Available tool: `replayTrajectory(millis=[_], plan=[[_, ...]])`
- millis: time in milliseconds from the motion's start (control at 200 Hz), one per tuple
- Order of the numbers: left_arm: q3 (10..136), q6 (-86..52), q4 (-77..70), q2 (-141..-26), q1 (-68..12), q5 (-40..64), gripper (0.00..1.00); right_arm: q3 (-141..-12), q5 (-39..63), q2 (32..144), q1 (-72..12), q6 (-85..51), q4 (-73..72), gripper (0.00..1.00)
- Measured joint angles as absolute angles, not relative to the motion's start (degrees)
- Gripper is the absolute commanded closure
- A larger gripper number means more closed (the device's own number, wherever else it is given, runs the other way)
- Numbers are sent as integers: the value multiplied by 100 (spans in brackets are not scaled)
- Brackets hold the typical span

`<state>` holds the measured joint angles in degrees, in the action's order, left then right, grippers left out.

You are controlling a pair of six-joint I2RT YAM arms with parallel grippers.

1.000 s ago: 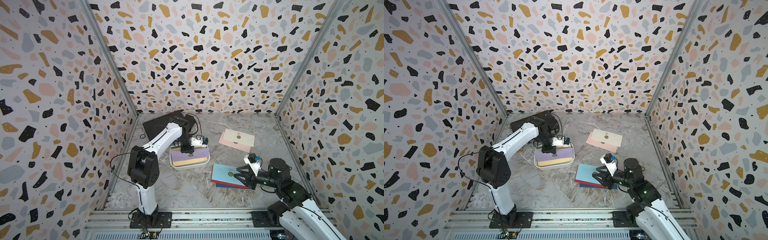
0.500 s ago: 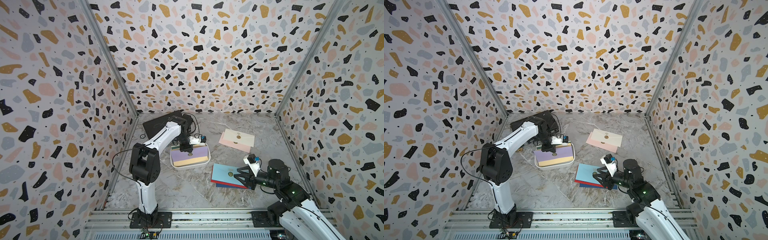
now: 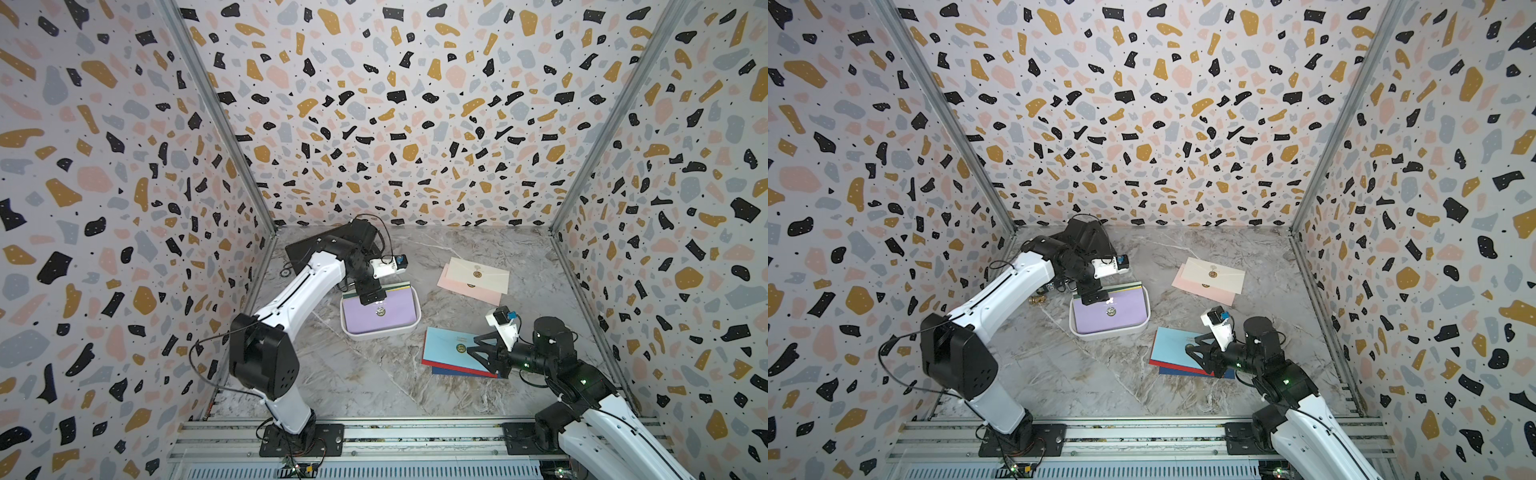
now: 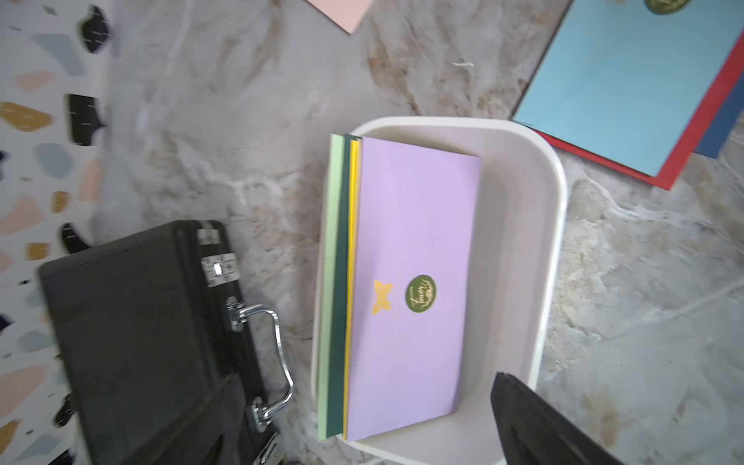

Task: Put the sealed envelopes into the storage box
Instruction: Place the envelope in the storage box.

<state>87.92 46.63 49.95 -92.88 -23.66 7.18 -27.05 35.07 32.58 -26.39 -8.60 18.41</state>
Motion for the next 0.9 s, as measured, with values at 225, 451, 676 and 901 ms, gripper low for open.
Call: replayTrajectory(millis=[225, 451, 676, 901], plan=[[7874, 3492, 3406, -8009, -2362, -115, 1, -2705, 2864, 3319, -2639, -1190, 1905, 51], [7168, 2005, 2390, -7435, -2335, -198, 1, -2746, 1376, 4167, -2637, -2191, 2154, 47], [7214, 655, 2368, -7752, -2333, 856, 27, -2921, 410, 5658, -2526, -2585, 2639, 47], [7891, 228, 3122, -9021, -2961, 1398, 49, -2921, 183, 5863, -2283, -2790, 2714, 47]])
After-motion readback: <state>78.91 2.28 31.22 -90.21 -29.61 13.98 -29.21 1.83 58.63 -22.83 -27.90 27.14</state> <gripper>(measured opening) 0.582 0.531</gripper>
